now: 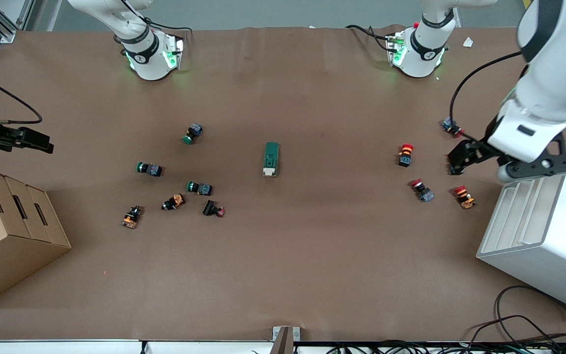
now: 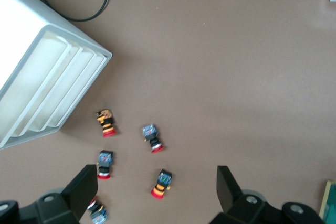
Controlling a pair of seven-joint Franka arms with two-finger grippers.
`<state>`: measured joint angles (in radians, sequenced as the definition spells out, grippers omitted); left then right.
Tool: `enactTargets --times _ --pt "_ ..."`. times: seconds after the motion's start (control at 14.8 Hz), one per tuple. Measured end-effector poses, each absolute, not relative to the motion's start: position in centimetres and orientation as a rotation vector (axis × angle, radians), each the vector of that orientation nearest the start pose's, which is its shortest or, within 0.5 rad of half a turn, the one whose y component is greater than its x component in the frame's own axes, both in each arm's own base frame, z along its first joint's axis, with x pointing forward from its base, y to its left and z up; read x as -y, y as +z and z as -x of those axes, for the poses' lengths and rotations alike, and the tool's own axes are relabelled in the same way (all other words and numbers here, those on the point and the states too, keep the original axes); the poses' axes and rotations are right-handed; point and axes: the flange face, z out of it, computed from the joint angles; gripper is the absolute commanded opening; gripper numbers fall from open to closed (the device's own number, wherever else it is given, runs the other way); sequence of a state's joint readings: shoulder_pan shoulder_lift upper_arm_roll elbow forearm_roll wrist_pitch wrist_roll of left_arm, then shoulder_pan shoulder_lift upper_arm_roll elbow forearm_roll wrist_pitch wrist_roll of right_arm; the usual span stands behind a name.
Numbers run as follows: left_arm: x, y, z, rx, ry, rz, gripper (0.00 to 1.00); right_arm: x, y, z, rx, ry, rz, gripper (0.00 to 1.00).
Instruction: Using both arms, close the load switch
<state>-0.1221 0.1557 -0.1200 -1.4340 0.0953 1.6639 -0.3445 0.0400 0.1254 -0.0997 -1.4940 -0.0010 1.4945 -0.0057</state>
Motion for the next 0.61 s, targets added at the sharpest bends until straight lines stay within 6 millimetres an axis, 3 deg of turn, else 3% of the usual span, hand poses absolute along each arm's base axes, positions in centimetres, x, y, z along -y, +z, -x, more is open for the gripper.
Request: enactTargets --times 0.27,0.61 --pt "10.4 62.1 -58.1 0.153 -0.077 3.107 1.00 3.6 58.6 -58.2 -0.097 0.187 3.143 1.00" --pt "6.5 63.0 -56.4 0.021 -0.031 3.117 1.00 3.9 58.6 -58.2 -0.100 0.185 3.137 1.00"
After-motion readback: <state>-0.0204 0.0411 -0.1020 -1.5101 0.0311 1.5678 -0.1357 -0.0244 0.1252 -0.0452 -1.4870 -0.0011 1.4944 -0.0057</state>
